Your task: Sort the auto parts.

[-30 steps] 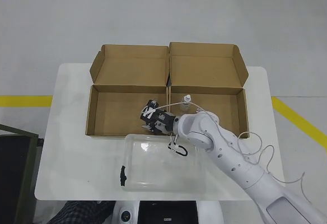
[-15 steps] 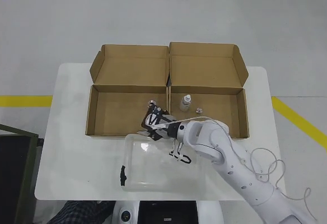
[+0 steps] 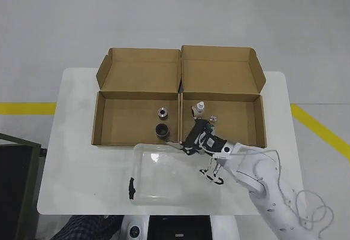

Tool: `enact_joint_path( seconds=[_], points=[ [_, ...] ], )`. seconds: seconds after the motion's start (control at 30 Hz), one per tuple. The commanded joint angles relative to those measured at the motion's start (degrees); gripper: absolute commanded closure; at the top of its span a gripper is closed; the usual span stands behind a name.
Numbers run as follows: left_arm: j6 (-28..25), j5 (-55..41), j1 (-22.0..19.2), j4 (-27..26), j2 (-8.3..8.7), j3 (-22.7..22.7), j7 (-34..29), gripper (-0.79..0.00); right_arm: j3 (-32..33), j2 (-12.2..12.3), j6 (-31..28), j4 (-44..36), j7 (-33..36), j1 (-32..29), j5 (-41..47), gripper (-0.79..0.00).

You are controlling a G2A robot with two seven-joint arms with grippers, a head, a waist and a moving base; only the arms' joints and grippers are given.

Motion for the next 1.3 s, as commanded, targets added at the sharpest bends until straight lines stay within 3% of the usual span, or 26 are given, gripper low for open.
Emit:
enact_joint_path(
  seconds=[0.0, 0.33, 0.67, 1.0, 1.27],
  points=[
    [0.0, 0.0, 0.0, 0.0, 0.0, 0.0, 0.0, -0.785, 2.3, 0.4, 0.2, -1.1, -2.8, -3.2, -1.1, -0.785],
    [0.0, 0.0, 0.0, 0.0, 0.0, 0.0, 0.0, -0.785, 14.4, 2.0, 3.4, -3.9, -17.1, -18.3, -2.7, -0.785],
    [0.0, 0.0, 0.0, 0.0, 0.0, 0.0, 0.0, -0.785, 24.8, 2.7, 6.0, -5.2, -26.1, -29.2, -2.0, -0.785],
    [0.0, 0.0, 0.0, 0.0, 0.0, 0.0, 0.0, -0.785, 31.9, 2.9, 3.4, -5.9, -35.6, -36.3, 2.4, -0.785],
    [0.0, 0.0, 0.0, 0.0, 0.0, 0.0, 0.0, -0.785, 32.6, 2.9, 4.1, -6.2, -34.8, -37.2, 2.8, -0.785]
  ],
)
